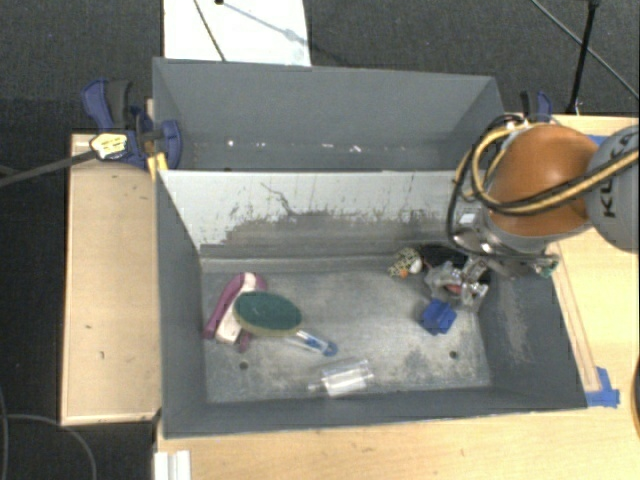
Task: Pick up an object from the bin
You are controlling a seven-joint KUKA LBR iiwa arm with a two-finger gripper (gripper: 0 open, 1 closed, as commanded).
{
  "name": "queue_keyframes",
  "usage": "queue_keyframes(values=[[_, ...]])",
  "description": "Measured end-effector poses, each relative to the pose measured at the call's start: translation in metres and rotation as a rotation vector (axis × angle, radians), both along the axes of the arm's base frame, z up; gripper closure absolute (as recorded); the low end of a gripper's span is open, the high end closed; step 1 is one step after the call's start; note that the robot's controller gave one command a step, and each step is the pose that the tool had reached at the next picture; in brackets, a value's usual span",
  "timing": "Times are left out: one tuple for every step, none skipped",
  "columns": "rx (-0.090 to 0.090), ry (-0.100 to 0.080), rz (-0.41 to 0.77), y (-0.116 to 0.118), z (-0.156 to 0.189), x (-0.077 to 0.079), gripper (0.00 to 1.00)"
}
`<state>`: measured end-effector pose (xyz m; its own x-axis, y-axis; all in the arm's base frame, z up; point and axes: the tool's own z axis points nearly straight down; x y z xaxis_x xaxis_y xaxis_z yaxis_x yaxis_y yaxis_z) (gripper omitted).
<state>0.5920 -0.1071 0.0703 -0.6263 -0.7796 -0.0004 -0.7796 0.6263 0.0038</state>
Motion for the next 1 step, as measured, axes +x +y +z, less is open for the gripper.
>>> queue_keyframes(values=[[-0.001,0.0,-0.002,-0.0003,0.0002,0.0001,0.0]])
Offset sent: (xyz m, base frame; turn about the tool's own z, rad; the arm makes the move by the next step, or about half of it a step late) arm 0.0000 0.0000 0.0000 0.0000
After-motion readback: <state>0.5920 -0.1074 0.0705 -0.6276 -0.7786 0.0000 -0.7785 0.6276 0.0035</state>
